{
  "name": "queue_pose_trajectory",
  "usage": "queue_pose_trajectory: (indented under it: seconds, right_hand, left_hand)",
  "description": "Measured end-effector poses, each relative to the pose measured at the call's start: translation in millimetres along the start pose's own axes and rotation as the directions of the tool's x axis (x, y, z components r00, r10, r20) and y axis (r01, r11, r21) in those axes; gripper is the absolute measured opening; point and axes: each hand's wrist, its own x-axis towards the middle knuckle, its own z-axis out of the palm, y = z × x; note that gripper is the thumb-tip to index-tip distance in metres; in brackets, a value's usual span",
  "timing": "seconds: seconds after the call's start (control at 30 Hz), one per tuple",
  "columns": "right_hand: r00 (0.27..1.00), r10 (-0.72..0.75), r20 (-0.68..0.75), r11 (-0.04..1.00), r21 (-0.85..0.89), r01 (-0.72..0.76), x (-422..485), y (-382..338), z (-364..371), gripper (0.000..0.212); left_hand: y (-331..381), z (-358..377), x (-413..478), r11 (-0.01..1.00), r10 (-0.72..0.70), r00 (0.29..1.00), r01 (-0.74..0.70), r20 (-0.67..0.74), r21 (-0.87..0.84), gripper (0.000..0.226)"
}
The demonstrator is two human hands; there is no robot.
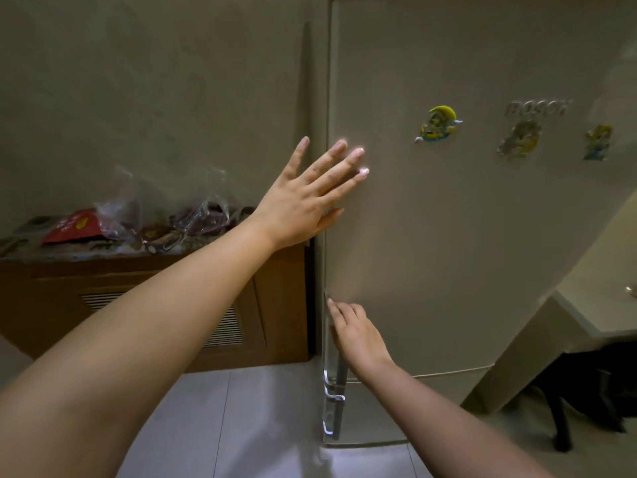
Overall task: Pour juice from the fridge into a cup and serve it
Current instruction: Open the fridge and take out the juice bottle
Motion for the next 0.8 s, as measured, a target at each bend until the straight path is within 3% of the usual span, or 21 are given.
queue_pose_trajectory:
  seconds: [0.4,0.53,0.63,0.8]
  right_hand:
    - [0.993,0.109,0.035,0.994,0.000,-0.109,7,-3,-9,0.080]
    - [0.999,0.031,-0.023,0.999,0.040,-0.030,-9,3,-2,0.080]
    - [0.997,-0.038,-0.069,0.999,-0.025,0.037,-37,7,-3,0.086]
    - [0.997,0.018,-0.076,0.999,-0.046,-0.021,-84,-2,-4,0.078]
  left_hand:
    - [-1,5,0,1.000,0.017,0.999,-0.017,-0.046,0.011,0.059]
    - [1,-3,-4,0.998,0.069,0.996,-0.068,-0.063,0.006,0.062]
    - [9,-17,-11,0.993,0.116,0.989,-0.117,-0.095,-0.012,0.064]
    - [35,-44,-20,0.984,0.130,0.965,-0.155,-0.229,-0.092,0.061]
